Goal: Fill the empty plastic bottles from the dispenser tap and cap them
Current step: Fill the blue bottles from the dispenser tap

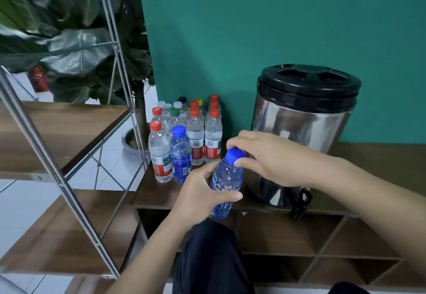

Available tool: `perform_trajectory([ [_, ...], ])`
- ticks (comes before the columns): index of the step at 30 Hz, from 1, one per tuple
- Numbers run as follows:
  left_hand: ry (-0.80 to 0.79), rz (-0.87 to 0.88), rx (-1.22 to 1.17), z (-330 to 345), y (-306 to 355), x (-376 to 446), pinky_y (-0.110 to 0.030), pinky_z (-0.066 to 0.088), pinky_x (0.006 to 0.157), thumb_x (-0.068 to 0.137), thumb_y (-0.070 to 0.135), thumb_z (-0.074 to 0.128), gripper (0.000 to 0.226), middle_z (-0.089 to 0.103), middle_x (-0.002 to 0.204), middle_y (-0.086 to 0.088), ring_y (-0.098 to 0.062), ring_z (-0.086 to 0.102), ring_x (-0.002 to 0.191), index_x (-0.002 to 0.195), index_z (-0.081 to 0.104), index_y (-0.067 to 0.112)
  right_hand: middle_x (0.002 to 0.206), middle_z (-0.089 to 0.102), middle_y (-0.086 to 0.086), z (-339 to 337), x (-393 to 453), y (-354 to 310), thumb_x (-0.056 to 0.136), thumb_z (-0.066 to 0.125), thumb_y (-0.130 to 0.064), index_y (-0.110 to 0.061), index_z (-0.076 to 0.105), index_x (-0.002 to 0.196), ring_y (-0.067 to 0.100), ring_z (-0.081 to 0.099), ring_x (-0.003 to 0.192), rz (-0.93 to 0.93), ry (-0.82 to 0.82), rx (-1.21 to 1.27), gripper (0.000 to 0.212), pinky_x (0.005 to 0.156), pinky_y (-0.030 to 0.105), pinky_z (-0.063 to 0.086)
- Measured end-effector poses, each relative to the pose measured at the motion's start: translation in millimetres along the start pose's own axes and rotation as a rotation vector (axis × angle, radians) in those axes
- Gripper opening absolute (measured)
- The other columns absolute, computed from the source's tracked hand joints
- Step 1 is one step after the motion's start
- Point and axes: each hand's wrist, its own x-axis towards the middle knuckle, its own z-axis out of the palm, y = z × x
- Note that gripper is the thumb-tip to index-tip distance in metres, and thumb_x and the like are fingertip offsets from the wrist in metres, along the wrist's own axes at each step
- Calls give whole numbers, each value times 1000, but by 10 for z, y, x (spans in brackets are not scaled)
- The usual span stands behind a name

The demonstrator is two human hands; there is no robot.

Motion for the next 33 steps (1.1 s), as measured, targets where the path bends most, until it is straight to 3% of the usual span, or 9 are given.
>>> perform_trajectory([
  [6, 75, 17, 62, -93, -105, 128, -56, 61, 106, 77, 18, 103, 64, 83, 122, 7, -17, 79, 115, 133, 75, 32, 98, 54, -8, 155, 285, -49, 109, 41, -60, -22, 59, 108, 19, 56, 87, 73, 104, -142, 42, 83, 44, 52],
  [9, 126, 8, 53, -99, -145, 191, -56, 63, 103, 79, 20, 102, 61, 83, 119, 7, -17, 80, 111, 132, 75, 32, 102, 59, -5, 257, 440, -40, 105, 33, -67, -22, 60, 111, 23, 60, 89, 117, 185, -123, 53, 83, 49, 55],
  [14, 71, -53, -36, -263, -231, 264, -58, 62, 106, 85, 9, 97, 56, 84, 123, -1, -24, 81, 115, 134, 75, 22, 113, 56, -6, 398, 633, 52, 114, 41, -55, -35, 62, 131, 20, 62, 92, -10, 142, 64, 34, 87, 49, 55],
  [21, 151, -65, -44, -255, -491, 423, -61, 61, 106, 82, 16, 100, 58, 84, 122, 0, -24, 80, 115, 134, 75, 26, 99, 54, -6, 587, 881, 133, 113, 56, -43, -29, 68, 108, 18, 59, 88, 1, 168, 208, 20, 88, 46, 52],
  [24, 209, -43, -38, -201, -567, 513, -59, 62, 103, 83, 18, 100, 54, 84, 117, 3, -21, 81, 110, 129, 75, 27, 92, 49, -8, 657, 1002, 101, 112, 58, -44, -26, 63, 97, 15, 53, 82, 75, 230, 188, 24, 78, 41, 46],
  [29, 317, 1, 53, -123, -635, 638, -47, 63, 100, 80, 30, 103, 61, 81, 119, 12, -9, 77, 110, 132, 72, 34, 102, 50, -3, 842, 1146, 79, 110, 61, -47, -18, 72, 116, 20, 55, 86, 231, 365, 159, 31, 74, 34, 37],
  [33, 294, -27, 178, -166, -595, 642, -37, 61, 102, 78, 41, 101, 81, 77, 126, 18, 0, 72, 114, 148, 62, 33, 123, 56, -3, 1039, 1104, 77, 105, 70, -45, -20, 66, 137, 18, 61, 104, 261, 446, 356, 40, 93, 34, 50],
])
